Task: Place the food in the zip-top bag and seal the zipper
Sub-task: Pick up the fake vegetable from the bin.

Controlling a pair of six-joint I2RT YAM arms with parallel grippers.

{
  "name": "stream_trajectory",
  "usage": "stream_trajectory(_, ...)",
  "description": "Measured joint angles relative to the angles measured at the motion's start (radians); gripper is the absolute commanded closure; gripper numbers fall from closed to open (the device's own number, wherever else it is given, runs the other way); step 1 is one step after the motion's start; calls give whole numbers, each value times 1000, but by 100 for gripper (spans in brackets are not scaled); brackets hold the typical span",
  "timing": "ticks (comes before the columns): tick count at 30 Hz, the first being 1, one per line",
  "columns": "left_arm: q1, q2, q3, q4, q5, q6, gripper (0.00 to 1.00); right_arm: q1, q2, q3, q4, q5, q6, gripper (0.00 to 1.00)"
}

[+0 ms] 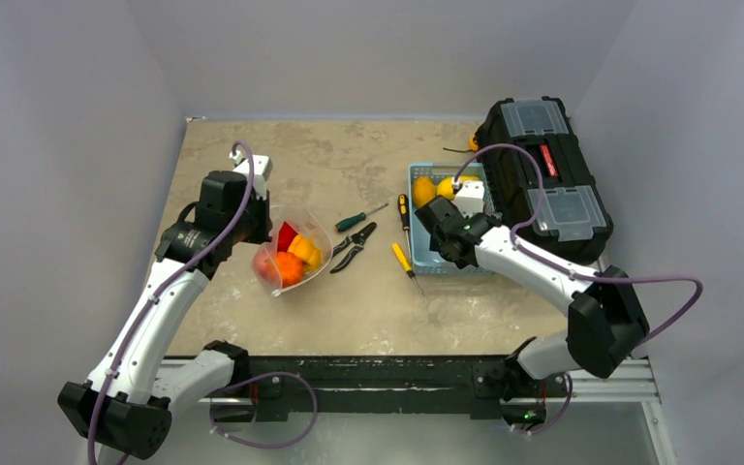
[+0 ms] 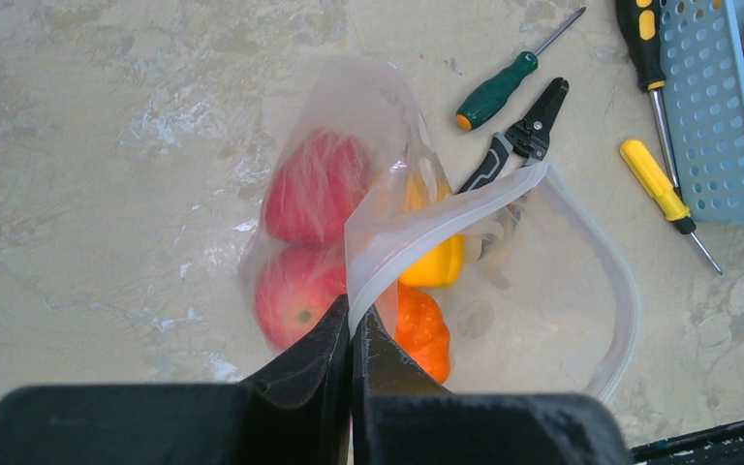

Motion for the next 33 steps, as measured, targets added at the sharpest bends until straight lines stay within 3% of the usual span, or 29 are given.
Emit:
stream_trajectory(19,0,-3,0,0,0,0,100,-113,195,18,-7,-10,1,1)
stream_trajectory(22,0,-3,0,0,0,0,100,-113,208,19,2,-10,8,5)
stream_trajectory(24,0,-3,0,0,0,0,100,-113,208,19,2,-11,9,13)
stream_trajectory(27,0,-3,0,0,0,0,100,-113,208,19,3,-10,6,37)
stream_trajectory(33,0,-3,0,-1,0,0,100,-114,208,20,6,-11,-3,59)
